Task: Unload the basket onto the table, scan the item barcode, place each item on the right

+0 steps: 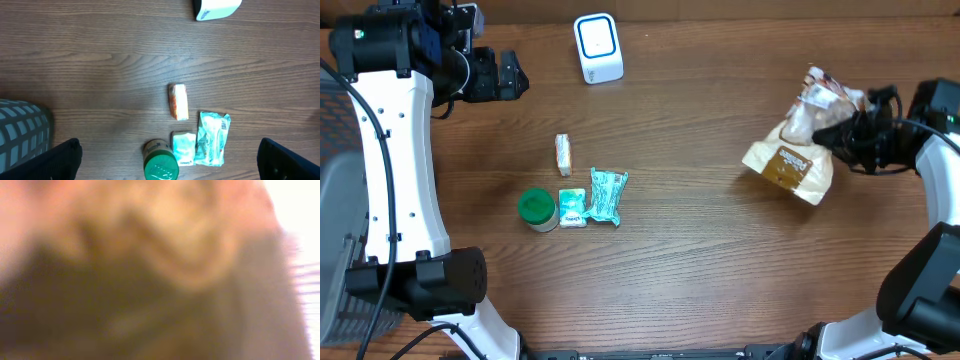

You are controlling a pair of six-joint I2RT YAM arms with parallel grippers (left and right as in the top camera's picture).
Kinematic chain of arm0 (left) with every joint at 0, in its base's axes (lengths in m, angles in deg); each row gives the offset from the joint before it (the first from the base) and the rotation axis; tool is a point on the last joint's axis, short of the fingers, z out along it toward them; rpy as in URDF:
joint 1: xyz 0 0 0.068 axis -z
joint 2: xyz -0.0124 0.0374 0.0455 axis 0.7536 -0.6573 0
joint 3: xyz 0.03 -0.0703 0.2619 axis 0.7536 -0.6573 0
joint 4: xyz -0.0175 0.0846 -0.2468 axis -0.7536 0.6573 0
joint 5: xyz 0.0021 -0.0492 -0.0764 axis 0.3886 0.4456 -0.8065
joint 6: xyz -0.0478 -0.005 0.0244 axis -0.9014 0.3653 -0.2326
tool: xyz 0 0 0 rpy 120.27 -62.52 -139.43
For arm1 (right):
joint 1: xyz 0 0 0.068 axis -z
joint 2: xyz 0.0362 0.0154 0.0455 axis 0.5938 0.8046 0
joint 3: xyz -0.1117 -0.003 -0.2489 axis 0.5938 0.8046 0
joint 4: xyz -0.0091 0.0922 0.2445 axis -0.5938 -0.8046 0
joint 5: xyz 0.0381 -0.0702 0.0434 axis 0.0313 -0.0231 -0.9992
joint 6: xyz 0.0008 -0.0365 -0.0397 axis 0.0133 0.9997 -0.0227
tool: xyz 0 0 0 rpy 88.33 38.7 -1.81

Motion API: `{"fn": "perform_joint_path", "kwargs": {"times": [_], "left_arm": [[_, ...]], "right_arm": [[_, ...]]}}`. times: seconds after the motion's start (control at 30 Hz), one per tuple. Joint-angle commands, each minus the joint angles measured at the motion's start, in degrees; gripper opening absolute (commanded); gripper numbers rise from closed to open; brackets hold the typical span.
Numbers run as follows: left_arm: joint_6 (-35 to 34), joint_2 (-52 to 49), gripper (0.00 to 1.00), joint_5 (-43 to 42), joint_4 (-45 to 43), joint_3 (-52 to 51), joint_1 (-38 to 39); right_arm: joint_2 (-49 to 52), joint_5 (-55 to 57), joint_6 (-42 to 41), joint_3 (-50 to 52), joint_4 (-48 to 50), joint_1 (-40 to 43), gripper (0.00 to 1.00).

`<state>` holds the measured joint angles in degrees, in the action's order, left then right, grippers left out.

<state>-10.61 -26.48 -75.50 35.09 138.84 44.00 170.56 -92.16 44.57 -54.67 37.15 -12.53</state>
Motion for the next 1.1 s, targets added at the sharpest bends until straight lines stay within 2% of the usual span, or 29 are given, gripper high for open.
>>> {"fn": "perform_joint_path", "kwargs": {"times": [0.0,0.2,0.23,0.33,0.37,0.47,0.6,0.83,1.0,1.07], "left_arm": [[1.5,1.2,1.00,0.3,-0.1,0.7,0.0],[1.5,1.2,0.99,0.3,-0.1,0.7,0.0],[1.5,1.2,0.99,0.3,-0.1,0.7,0.0],[1.5,1.2,0.99,0.3,-0.1,0.7,0.0],[1.5,1.2,0.99,0.3,-0.1,0.7,0.0],[1.5,1.2,1.00,0.3,-0.1,0.7,0.0],[1.5,1.2,1.00,0.3,-0.1,0.7,0.0],[1.5,1.2,1.00,0.3,-0.1,0.7,0.0],[1.5,1.2,0.99,0.3,-0.1,0.7,0.0],[1.5,1.2,0.99,0.3,-0.1,0.7,0.0]], "right_arm": [[0.0,5.2,-2.8,3.8,3.1,0.6,0.04],[0.0,7.8,-6.6,10.1,10.8,0.6,0.06],[0.0,7.9,-7.1,10.6,11.3,0.6,0.12],[0.1,8.3,-7.2,10.6,11.0,0.6,0.50],[0.1,8.2,-7.2,10.6,10.7,0.6,0.56],[0.0,8.3,-6.9,8.9,8.5,0.6,0.63],[-0.1,8.4,-3.5,0.5,-1.5,0.1,0.73],[-0.1,13.5,-0.8,-17.8,-19.6,-5.2,0.75],[0.1,14.2,-0.9,-19.4,-22.5,-13.2,0.74],[0.5,13.2,-1.1,-18.8,-22.3,-17.4,0.66]]}}
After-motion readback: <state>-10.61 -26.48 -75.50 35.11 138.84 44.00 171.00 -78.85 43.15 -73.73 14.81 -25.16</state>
